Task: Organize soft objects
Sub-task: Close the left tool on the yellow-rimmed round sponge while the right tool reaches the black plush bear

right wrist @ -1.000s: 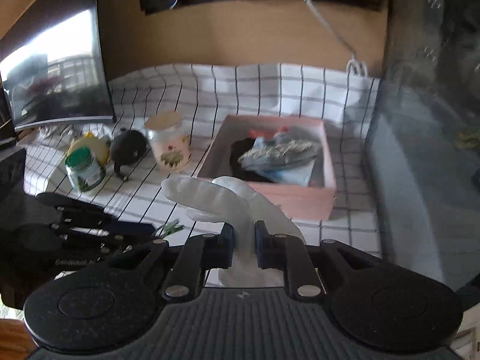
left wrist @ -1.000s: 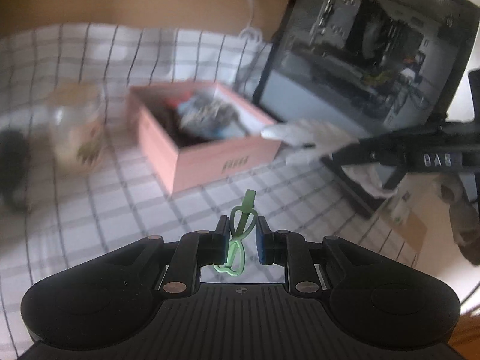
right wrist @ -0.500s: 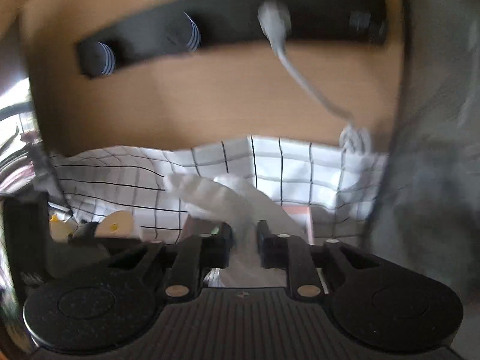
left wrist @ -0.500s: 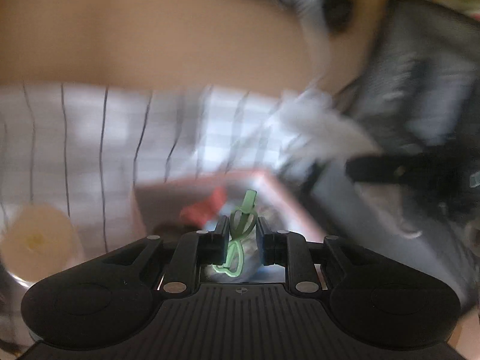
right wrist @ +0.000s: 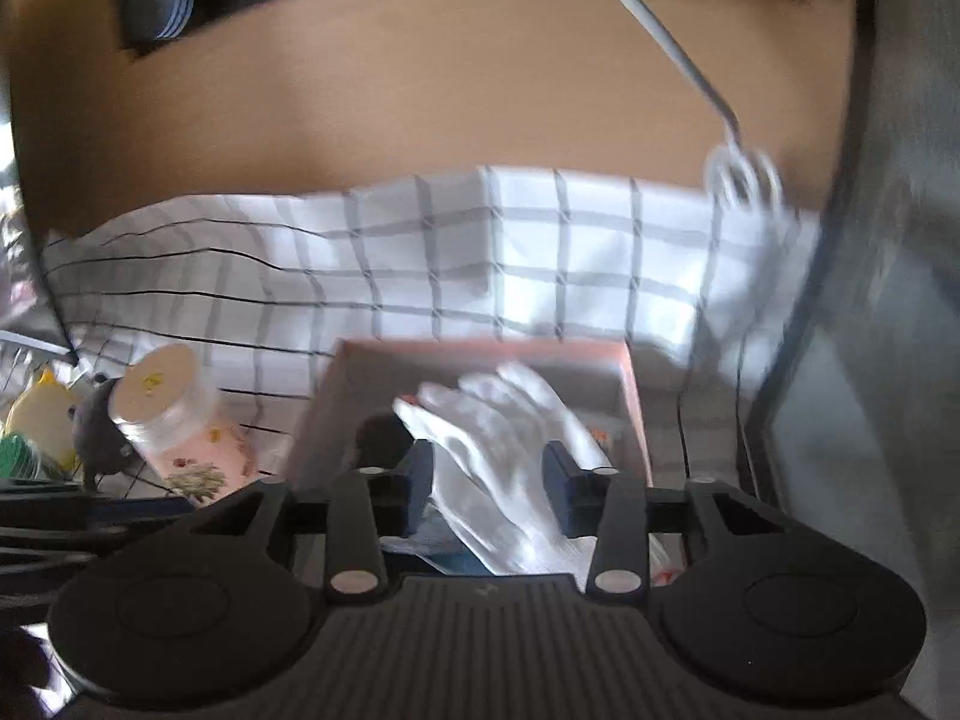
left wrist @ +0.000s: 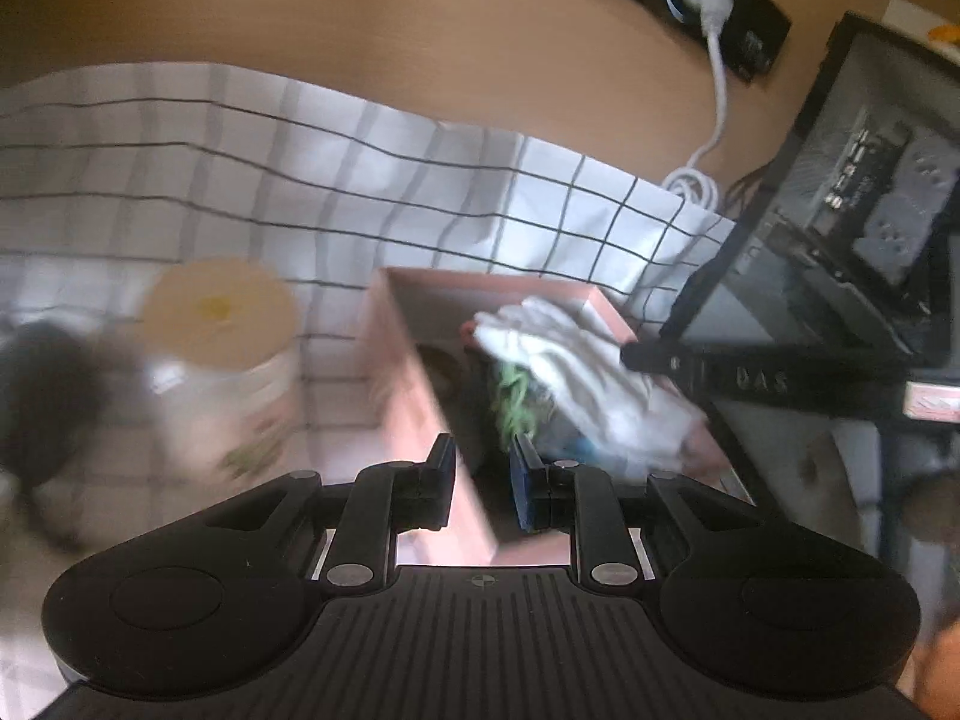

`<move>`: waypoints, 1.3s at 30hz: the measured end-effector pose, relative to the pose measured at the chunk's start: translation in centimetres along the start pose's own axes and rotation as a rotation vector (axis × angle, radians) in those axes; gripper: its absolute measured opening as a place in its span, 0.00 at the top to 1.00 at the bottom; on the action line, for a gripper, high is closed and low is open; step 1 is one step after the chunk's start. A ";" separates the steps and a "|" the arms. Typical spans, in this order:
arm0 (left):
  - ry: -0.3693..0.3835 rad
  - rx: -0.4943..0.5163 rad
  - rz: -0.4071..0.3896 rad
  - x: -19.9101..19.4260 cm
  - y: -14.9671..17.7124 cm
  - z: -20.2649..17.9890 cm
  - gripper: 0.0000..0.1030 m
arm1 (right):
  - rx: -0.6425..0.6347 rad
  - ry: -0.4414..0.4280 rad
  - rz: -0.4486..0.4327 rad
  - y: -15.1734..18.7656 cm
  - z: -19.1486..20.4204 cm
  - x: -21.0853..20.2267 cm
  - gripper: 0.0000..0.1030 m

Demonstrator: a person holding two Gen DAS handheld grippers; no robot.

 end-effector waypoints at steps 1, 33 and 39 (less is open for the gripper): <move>-0.007 -0.011 -0.012 -1.7 0.5 0.8 0.78 | -0.014 -0.005 -0.024 -0.3 0.7 -0.7 0.41; -0.246 -0.333 0.066 -10.3 -0.5 35.0 0.69 | -0.120 -0.440 0.354 -2.0 35.6 12.1 0.78; -0.240 -0.352 0.062 -10.5 -0.4 35.6 0.67 | -0.103 -0.452 0.389 -1.0 35.9 13.5 0.78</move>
Point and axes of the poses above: each gripper's, at about its wrist camera, not at the fingertips, and x roughly the way its jaws point, z to its left, y to its underside, the point moved 9 cm from there along x, roughly the way its jaws point, and after that the axes turned 8 degrees about z, right-handed, at the moved point
